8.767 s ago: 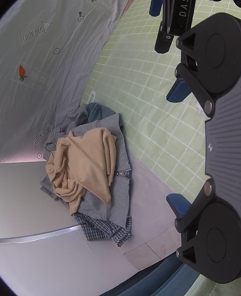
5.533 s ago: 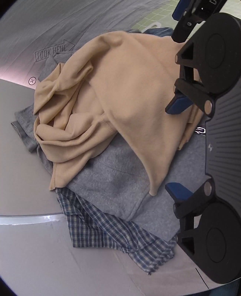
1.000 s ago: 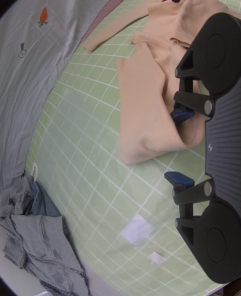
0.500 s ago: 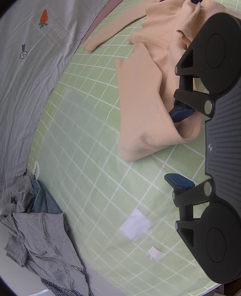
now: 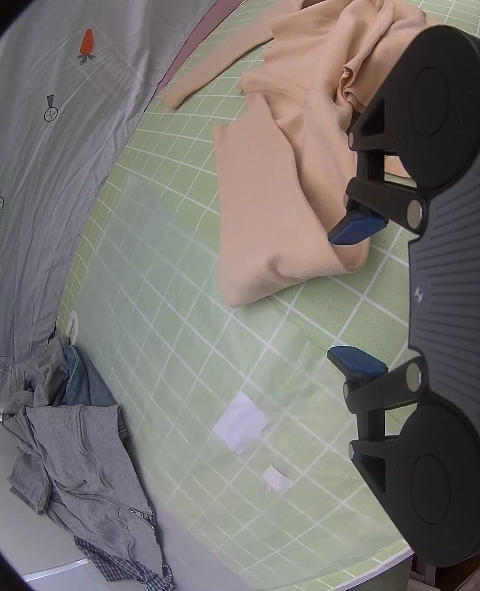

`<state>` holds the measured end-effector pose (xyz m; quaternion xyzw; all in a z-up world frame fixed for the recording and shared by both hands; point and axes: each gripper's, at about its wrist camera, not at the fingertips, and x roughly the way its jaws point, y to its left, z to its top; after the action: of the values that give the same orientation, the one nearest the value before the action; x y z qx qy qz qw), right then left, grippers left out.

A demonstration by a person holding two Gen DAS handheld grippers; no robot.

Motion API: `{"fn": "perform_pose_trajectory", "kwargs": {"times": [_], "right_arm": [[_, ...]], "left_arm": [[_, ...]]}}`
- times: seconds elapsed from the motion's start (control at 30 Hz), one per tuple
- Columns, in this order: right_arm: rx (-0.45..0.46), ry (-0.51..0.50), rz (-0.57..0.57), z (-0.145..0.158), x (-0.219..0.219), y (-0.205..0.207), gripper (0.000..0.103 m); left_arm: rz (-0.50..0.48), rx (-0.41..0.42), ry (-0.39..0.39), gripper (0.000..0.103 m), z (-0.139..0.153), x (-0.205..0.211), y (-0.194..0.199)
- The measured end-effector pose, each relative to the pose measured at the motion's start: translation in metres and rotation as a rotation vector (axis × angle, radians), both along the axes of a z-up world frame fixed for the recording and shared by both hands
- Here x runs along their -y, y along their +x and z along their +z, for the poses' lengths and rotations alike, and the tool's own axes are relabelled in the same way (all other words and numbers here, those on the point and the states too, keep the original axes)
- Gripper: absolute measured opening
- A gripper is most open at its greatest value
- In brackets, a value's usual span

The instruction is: Fold clothes

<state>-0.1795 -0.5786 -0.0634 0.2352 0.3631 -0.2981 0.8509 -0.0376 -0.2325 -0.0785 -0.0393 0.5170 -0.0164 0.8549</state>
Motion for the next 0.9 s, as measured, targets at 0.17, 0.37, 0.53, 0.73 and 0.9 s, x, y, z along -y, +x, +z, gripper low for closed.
{"fn": "perform_pose_trajectory", "kwargs": {"times": [0.17,0.37,0.53,0.73,0.9], "right_arm": [[0.015,0.081,-0.014,-0.006,0.002,-0.003,0.032],[0.052,0.164,0.054,-0.021,-0.021,0.028,0.094],[0.026,0.149,0.076,-0.041,-0.042,0.054,0.103],[-0.018,0.155,0.058,-0.051,-0.048,0.064,0.100],[-0.018,0.169,0.068,-0.054,-0.046,0.064,0.028]], "left_arm": [[-0.047,-0.026,0.005,0.062,-0.008,0.007,-0.010],[-0.072,0.022,0.027,0.076,-0.001,-0.004,-0.024],[-0.078,0.046,0.041,0.084,0.003,-0.019,-0.025],[-0.088,0.053,0.051,0.085,0.003,-0.030,-0.015],[-0.112,0.060,0.053,0.085,0.005,-0.030,-0.007]]}}
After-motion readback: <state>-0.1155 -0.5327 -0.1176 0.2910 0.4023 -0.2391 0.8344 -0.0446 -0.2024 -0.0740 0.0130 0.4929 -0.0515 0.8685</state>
